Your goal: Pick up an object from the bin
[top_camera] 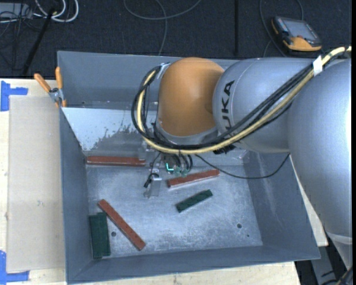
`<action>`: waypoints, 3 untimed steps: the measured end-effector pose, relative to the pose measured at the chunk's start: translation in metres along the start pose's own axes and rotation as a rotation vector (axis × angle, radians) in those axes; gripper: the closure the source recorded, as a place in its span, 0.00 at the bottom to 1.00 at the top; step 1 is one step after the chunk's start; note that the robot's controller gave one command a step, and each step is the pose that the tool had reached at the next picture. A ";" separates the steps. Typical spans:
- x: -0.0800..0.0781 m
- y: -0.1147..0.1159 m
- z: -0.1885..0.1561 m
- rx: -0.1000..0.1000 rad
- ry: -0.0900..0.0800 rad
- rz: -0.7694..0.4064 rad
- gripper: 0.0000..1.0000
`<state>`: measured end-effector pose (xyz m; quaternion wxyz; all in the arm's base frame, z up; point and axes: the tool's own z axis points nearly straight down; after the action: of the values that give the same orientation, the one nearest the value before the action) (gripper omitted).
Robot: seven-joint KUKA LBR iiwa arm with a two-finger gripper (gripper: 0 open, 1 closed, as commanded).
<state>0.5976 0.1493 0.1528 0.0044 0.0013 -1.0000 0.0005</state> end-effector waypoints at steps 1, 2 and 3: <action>0.026 -0.137 0.086 0.001 -0.002 0.022 0.00; 0.010 -0.146 0.053 0.000 -0.012 -0.200 0.00; 0.001 -0.160 0.053 0.001 -0.011 -0.471 0.00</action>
Offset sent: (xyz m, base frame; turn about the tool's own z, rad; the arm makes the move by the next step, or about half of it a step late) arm -0.0247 -0.1333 -0.0828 0.0149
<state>0.5967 -0.0104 0.0997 -0.0010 0.2345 -0.9721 0.0000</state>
